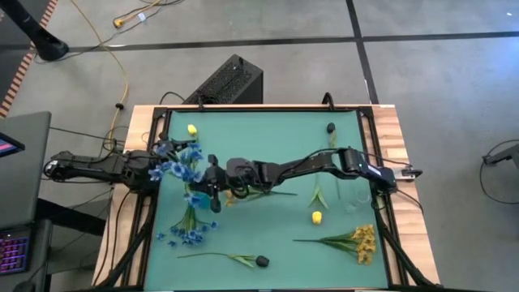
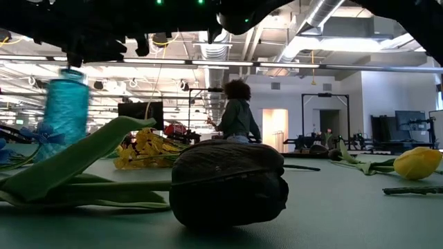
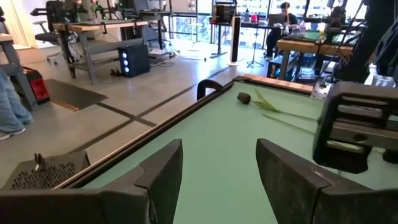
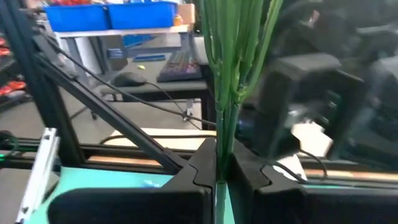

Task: Sort flowers into vase by color
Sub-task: Put the top blue flowers into the blue vase

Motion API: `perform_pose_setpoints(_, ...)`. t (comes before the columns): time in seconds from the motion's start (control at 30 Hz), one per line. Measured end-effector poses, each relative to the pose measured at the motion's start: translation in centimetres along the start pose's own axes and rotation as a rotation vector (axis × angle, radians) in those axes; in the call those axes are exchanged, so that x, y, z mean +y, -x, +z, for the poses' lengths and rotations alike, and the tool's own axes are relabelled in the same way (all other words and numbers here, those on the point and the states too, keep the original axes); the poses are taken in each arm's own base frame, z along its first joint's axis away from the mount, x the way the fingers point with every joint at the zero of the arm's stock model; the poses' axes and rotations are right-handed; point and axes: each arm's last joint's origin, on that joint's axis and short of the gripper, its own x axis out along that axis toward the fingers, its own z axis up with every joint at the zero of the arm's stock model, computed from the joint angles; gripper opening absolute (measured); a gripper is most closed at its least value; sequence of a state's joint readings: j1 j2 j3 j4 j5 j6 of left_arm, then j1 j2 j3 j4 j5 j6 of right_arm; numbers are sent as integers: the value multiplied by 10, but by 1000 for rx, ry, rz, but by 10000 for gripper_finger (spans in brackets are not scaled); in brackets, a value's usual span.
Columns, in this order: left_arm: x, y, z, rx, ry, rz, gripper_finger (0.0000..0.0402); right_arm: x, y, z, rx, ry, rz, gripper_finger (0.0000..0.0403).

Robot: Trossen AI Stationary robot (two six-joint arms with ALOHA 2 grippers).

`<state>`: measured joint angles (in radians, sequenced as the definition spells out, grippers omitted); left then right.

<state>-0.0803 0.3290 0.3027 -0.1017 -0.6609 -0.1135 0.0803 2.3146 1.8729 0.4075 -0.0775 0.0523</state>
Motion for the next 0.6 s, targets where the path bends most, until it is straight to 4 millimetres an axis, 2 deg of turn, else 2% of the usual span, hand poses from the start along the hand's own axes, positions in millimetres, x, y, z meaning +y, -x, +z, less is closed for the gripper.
perform_pose_setpoints(0.6, 0, 0, -3, 23, -12, -21, 191, -8, 1, 0, 16, 0, -12, 47)
